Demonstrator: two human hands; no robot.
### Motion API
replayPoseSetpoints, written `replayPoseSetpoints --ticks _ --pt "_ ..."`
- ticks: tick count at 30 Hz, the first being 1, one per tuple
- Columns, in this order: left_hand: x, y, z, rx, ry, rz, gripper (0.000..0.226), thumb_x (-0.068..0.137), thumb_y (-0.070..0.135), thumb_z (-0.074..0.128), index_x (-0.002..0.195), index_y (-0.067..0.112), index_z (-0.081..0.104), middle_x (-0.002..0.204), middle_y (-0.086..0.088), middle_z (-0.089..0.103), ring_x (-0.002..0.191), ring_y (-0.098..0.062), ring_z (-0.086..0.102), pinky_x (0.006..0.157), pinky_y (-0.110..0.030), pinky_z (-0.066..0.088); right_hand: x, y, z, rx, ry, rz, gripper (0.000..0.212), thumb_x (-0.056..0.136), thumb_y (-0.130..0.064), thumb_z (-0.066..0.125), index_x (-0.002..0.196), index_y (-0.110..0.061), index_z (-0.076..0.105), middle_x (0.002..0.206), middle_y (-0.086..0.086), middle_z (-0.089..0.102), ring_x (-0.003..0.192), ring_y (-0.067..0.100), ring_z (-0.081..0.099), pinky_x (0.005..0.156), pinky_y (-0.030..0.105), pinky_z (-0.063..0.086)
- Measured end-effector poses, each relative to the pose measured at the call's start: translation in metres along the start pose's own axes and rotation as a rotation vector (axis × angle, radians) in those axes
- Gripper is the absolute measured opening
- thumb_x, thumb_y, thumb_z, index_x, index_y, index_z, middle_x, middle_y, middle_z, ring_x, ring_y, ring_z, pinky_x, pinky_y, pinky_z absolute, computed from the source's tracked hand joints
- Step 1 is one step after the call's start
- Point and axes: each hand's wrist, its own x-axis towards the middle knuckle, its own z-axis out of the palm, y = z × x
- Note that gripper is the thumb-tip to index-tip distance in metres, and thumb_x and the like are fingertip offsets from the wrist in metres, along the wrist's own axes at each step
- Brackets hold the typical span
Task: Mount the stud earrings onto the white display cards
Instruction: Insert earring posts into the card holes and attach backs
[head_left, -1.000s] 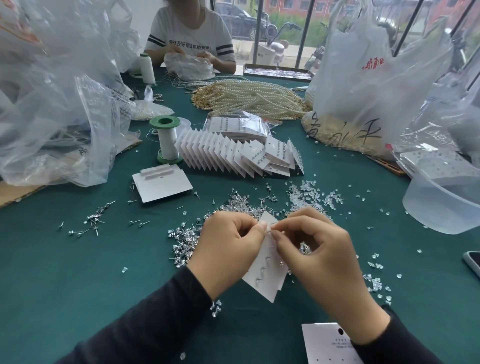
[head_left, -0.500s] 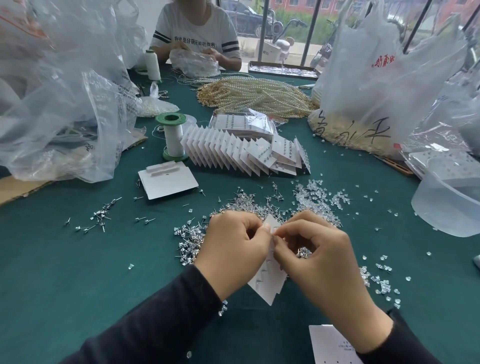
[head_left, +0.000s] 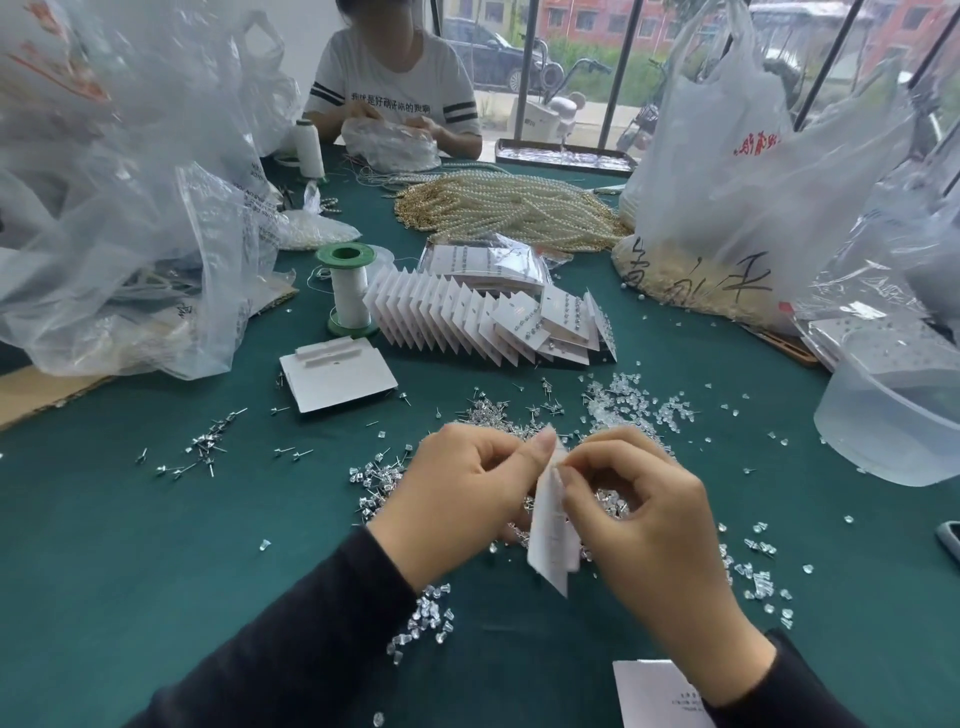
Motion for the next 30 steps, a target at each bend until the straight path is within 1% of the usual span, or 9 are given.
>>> replayPoseSetpoints --ticks 2,6,10,13,16,19,23,27,30 --pt "0.003 0.000 -0.014 0.053 -0.014 -0.049 0.036 0.077 0.048 0.059 0.079 0.015 0.073 0.070 0.003 0.071 0.053 -0.010 0.060 0.049 -0.021 0.047 0.002 0.003 -0.003 -0.003 0.058 -0.024 0.007 0.075 -0.006 0.065 0.074 -0.012 0.066 0.077 -0.005 0.061 0.074 0.006 0.060 0.067 0.018 0.048" --pt "0.013 -0.011 -0.053 0.670 0.426 -0.079 0.008 0.079 0.023 0.066 0.080 0.020 0.073 0.076 0.008 0.069 0.067 -0.007 0.058 0.068 -0.018 0.044 0.005 0.008 -0.008 0.129 0.113 0.020 0.010 0.079 -0.004 0.066 0.078 -0.013 0.064 0.093 -0.003 0.062 0.101 0.011 0.060 0.088 0.024 0.047" --pt "0.020 -0.028 -0.066 0.860 0.334 -0.360 0.007 0.074 0.021 0.070 0.073 0.014 0.073 0.083 -0.004 0.071 0.082 -0.023 0.062 0.075 -0.027 0.049 0.007 0.003 -0.011 0.449 0.098 0.173 0.013 0.078 -0.006 0.063 0.074 -0.018 0.065 0.091 -0.002 0.066 0.088 0.010 0.063 0.076 0.018 0.050" --pt "0.022 -0.032 -0.065 0.874 0.334 -0.383 0.004 0.074 0.015 0.068 0.073 0.013 0.071 0.087 -0.009 0.070 0.087 -0.028 0.063 0.077 -0.031 0.051 0.008 -0.001 -0.015 0.683 0.067 0.386 0.003 0.071 -0.021 0.065 0.070 -0.020 0.068 0.087 0.001 0.068 0.085 0.020 0.064 0.073 0.028 0.053" --pt "0.023 -0.032 -0.066 0.879 0.338 -0.329 0.008 0.078 0.011 0.063 0.073 0.013 0.070 0.088 -0.009 0.069 0.086 -0.027 0.062 0.076 -0.030 0.050 0.010 -0.002 -0.019 0.939 -0.018 0.643 0.006 0.071 -0.014 0.062 0.073 -0.013 0.068 0.095 0.020 0.068 0.083 0.031 0.067 0.076 0.040 0.058" --pt "0.019 -0.022 -0.059 0.715 0.309 -0.066 0.009 0.084 0.017 0.061 0.077 0.014 0.066 0.076 -0.001 0.066 0.074 -0.015 0.061 0.066 -0.024 0.045 0.012 -0.004 -0.020 1.211 -0.094 0.830 0.023 0.063 -0.009 0.069 0.084 -0.001 0.071 0.104 0.028 0.066 0.096 0.041 0.065 0.072 0.050 0.057" --pt "0.009 0.001 -0.036 0.116 0.011 0.075 0.007 0.078 0.007 0.068 0.076 0.013 0.066 0.065 -0.002 0.069 0.056 -0.008 0.062 0.055 -0.019 0.051 0.010 -0.006 -0.016 1.338 -0.229 0.887 0.062 0.030 -0.018 0.094 0.087 -0.002 0.074 0.104 0.026 0.067 0.095 0.037 0.066 0.065 0.044 0.057" --pt "0.001 0.007 -0.021 -0.280 -0.162 0.039 0.011 0.066 0.001 0.073 0.075 0.008 0.072 0.066 -0.007 0.071 0.058 -0.014 0.065 0.056 -0.020 0.053 0.010 -0.001 -0.013 1.286 -0.359 0.852 0.056 0.038 -0.026 0.091 0.088 -0.007 0.075 0.096 0.017 0.071 0.087 0.032 0.068 0.068 0.037 0.058" --pt "-0.002 0.008 -0.016 -0.420 -0.206 0.028 0.010 0.063 0.006 0.070 0.072 0.007 0.072 0.067 -0.009 0.072 0.058 -0.017 0.067 0.056 -0.023 0.055 0.010 0.001 -0.013 1.277 -0.402 0.794 0.039 0.056 -0.025 0.082 0.090 -0.008 0.073 0.092 0.014 0.069 0.083 0.027 0.068 0.085 0.042 0.055"
